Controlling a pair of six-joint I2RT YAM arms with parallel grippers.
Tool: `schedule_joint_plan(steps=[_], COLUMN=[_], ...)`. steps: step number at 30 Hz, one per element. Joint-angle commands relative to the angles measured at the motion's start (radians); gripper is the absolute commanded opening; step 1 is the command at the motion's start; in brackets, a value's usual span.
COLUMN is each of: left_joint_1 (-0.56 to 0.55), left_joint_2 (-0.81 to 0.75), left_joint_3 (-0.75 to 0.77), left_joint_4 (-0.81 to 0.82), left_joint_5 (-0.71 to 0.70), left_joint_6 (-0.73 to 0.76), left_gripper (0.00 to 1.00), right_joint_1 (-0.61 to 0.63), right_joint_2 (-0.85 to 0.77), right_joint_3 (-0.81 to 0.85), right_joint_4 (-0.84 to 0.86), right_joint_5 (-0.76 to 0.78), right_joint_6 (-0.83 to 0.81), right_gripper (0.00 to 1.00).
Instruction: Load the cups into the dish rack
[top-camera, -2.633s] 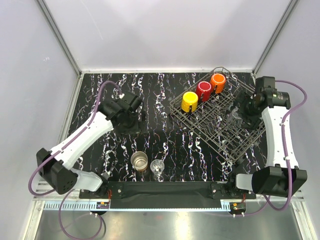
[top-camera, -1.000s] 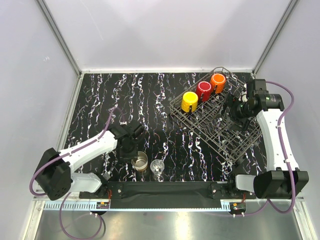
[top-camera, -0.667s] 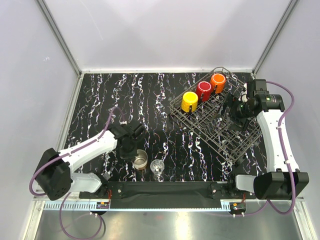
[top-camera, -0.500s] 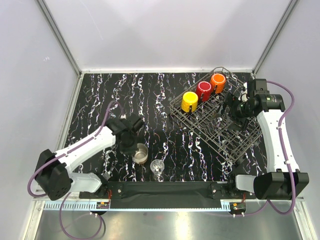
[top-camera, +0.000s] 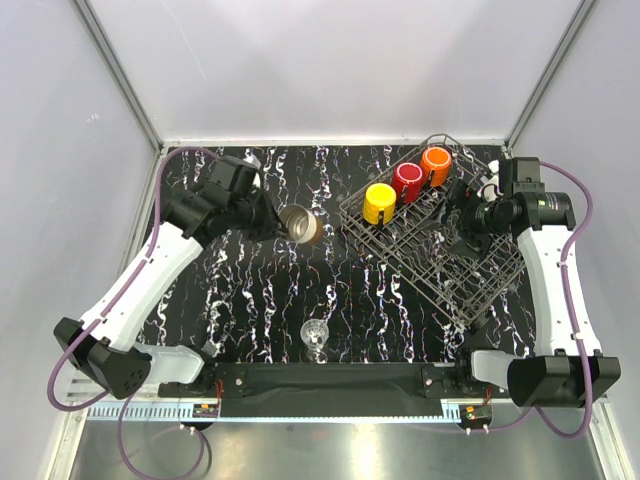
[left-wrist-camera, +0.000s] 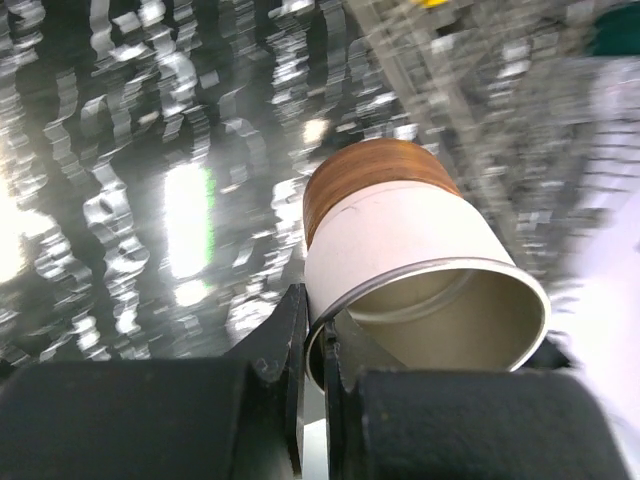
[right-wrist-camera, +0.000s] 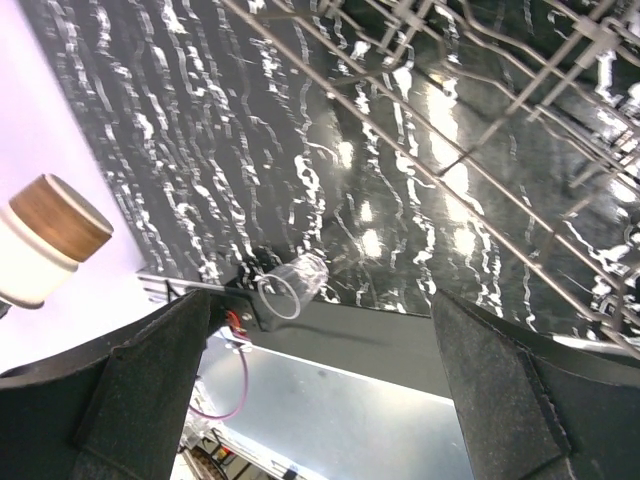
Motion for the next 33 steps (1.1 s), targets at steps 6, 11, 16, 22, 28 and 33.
schedule_joint_plan(steps=[6,11,16,22,28,33], left_joint_1=[0.062,0.077,0.083,0.085,0.083,0.082], left_joint_2=[0.017,-0.008,-0.016,-0.023,0.009,0.03], left_joint_3=[0.027,-0.037,-0.099,-0.178,-0.26,-0.248], left_joint_4=[0.228,0.342,0.486,0.682,0.995,1.087], left_joint_5=[0.318,0.396,0.471,0.55,0.633,0.68], left_joint_6=[-0.055,-0.079,-0.134,-0.231,-0.396,-0.453], left_gripper=[0.0,0.0,0.0,0.0,0.0,0.0], right_joint_1=[0.006,0.005,0.005,0.012,0.066,0.114], right_joint_2=[-0.032,-0.04,-0.049,-0.073,-0.092,-0.06], right_joint_3=[0.057,0.044,0.018,-0.051,-0.115,-0.094], right_joint_4=[0.03,0.036,0.081,0.251,0.567,0.656], right_joint_5=[-0.039,-0.053,-0.128,-0.359,-0.487,-0.515], right_joint_6=[0.028,0.037,0.029,0.17,0.414,0.456], right_gripper=[1.0,1.0,1.0,1.0,1.0,1.0])
